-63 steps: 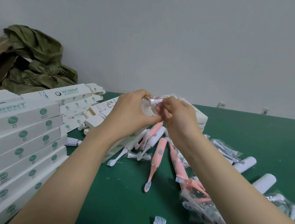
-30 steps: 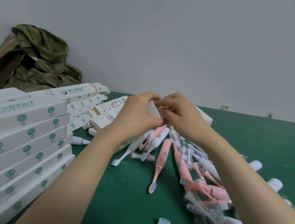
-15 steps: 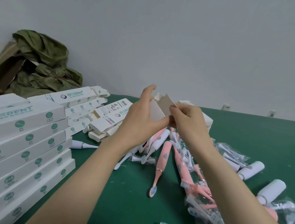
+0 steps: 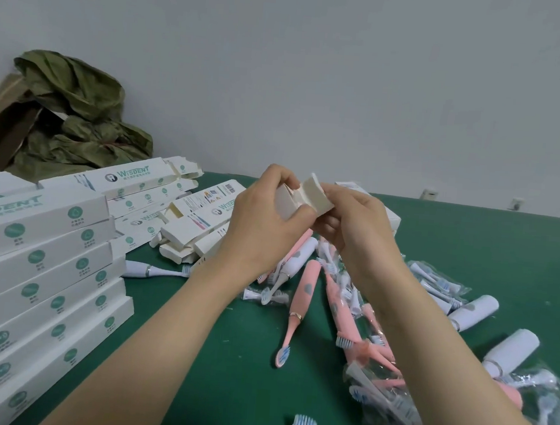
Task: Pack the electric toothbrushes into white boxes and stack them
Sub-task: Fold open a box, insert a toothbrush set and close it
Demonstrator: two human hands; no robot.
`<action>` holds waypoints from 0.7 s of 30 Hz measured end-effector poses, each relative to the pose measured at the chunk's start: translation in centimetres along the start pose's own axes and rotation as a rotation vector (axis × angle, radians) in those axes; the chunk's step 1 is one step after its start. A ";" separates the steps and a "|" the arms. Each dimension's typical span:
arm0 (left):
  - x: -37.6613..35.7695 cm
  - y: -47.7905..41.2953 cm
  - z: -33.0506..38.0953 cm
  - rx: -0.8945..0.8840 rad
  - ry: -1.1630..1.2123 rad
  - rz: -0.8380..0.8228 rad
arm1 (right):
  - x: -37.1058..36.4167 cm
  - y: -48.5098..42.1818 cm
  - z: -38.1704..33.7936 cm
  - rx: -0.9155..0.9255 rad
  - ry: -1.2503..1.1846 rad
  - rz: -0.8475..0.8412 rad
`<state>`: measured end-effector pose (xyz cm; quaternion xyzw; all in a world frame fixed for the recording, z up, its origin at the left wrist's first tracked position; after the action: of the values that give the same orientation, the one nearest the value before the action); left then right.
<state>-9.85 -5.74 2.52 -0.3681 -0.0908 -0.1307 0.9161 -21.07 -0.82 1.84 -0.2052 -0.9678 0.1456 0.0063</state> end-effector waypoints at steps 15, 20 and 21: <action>-0.6 -0.5 -2.5 0.104 -0.357 -0.173 | 0.9 0.7 -0.1 0.156 0.283 0.223; -0.4 -0.7 -2.3 0.070 -0.327 -0.121 | 0.3 1.2 -0.3 0.230 0.368 0.264; -0.4 -0.7 -2.2 0.059 -0.324 -0.110 | 0.2 1.4 -0.3 0.252 0.378 0.274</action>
<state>-10.25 -7.69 1.34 -0.3515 -0.2611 -0.1169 0.8914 -20.69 0.55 1.68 -0.3555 -0.8869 0.2236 0.1925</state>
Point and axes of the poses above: each hand's wrist, its own y-axis away from the middle knuckle, its own x-axis out of the back of the hand, z = x × y, the point moved 6 cm from there along -y, towards the middle knuckle, and after that the axes turned 7 degrees about y, right-handed, at the moved point
